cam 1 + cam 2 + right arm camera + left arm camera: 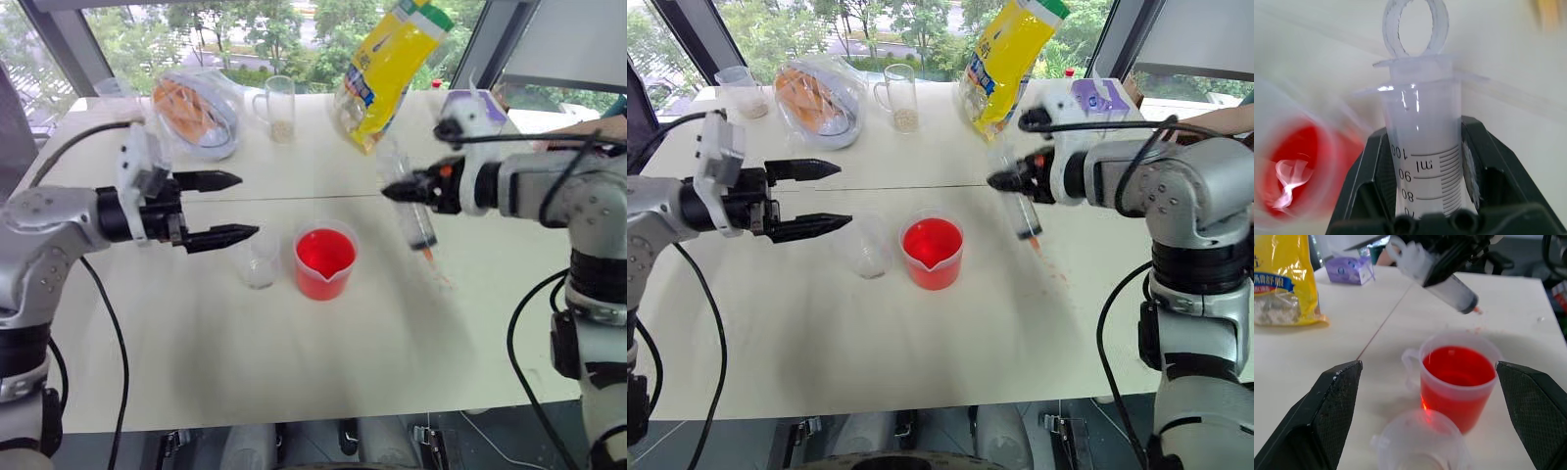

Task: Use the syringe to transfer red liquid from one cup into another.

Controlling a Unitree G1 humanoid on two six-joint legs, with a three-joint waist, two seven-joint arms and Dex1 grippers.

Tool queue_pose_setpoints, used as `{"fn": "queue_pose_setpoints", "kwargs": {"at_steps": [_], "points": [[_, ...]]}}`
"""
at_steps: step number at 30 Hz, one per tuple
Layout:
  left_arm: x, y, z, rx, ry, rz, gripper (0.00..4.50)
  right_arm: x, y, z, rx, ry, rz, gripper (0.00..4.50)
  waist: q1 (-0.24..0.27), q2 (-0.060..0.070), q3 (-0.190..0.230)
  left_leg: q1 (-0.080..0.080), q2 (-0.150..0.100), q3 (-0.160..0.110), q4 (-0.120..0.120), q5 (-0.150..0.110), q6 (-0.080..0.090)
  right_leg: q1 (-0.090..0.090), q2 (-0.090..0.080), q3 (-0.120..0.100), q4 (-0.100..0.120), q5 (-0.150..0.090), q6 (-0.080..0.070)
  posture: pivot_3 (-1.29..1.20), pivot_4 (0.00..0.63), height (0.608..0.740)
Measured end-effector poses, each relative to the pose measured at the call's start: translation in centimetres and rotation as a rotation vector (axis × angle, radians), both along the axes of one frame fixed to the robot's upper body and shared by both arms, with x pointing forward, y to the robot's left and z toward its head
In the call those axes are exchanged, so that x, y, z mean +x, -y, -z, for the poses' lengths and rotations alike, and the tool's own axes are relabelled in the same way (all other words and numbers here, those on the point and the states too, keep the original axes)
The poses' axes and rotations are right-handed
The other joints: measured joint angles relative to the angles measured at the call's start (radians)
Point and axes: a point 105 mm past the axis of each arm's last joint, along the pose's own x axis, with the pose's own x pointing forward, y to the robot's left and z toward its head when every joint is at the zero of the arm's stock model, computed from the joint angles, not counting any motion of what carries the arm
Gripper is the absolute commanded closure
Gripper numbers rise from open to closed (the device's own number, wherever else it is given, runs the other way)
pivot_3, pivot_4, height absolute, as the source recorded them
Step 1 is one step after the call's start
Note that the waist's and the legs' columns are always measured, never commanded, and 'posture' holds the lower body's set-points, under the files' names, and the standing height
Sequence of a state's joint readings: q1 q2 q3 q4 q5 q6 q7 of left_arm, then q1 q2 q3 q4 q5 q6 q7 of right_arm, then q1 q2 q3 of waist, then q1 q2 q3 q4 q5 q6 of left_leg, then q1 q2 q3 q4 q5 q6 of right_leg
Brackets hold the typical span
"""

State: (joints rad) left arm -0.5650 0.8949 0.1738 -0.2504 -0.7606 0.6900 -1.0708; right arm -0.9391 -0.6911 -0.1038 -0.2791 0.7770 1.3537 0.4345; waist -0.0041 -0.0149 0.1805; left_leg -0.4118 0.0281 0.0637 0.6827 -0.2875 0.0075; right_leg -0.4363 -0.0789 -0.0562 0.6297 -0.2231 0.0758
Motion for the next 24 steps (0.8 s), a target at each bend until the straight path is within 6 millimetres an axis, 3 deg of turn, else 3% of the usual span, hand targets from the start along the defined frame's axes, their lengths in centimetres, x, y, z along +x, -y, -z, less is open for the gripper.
{"fn": "queue_pose_setpoints", "kwargs": {"at_steps": [2,4,9,12,16,21,24], "points": [[0.1,0.0,-0.9,-0.02,0.004,0.017,0.0,-1.1,-1.7,-2.6,0.098,0.156,-0.1,3.09,-0.005,0.0,0.0,0.0,0.0,0.0,0.0,0.0,0.0,0.0,0.0,0.0,0.0,0.0,0.0,0.0,0.15,0.74],[0.5,0.1,-1.6,-0.043,-0.002,0.029,0.0,-2.7,-3.2,-3.9,0.195,0.251,-0.219,3.09,-0.007,0.0,0.0,0.0,0.0,0.0,0.0,0.0,0.0,0.001,0.0,0.0,0.0,0.0,0.0,0.0,0.15,0.74],[1.0,1.2,-2.7,-0.067,-0.002,0.092,0.0,-5.4,-6.0,-3.9,0.384,0.328,-0.439,3.09,-0.007,0.0,0.0,0.001,-0.001,0.0,0.0,0.0,0.0,0.002,-0.001,0.0,0.0,0.0,0.001,0.0,0.15,0.74],[1.2,1.9,-2.7,-0.065,-0.023,0.131,0.0,-5.9,-6.6,-3.1,0.444,0.349,-0.485,3.09,-0.007,0.0,0.0,0.001,-0.001,0.0,0.0,0.0,0.0,0.002,-0.001,0.0,0.0,0.0,0.001,0.0,0.15,0.74],[1.2,2.5,-4.1,-0.081,0.01,0.168,0.0,-5.8,-7.1,-1.6,0.471,0.374,-0.492,3.09,-0.007,0.0,0.0,0.001,-0.001,0.0,0.0,0.0,0.0,0.002,-0.001,0.0,0.0,0.0,0.001,0.0,0.15,0.74],[1.2,4.0,-4.5,-0.086,0.013,0.236,0.0,-4.9,-7.9,2.4,0.453,0.356,-0.467,3.09,-0.008,0.0,0.0,0.002,-0.002,0.0,0.001,0.0,0.0,0.002,-0.001,0.001,0.0,0.0,0.001,0.0,0.15,0.74],[1.1,4.3,-4.9,-0.094,0.018,0.259,0.0,-4.3,-7.7,3.6,0.429,0.375,-0.436,3.09,-0.009,0.0,0.0,0.002,-0.002,0.0,0.001,0.0,-0.001,0.002,0.0,0.001,0.001,0.0,0.001,0.0,0.15,0.74]]}}
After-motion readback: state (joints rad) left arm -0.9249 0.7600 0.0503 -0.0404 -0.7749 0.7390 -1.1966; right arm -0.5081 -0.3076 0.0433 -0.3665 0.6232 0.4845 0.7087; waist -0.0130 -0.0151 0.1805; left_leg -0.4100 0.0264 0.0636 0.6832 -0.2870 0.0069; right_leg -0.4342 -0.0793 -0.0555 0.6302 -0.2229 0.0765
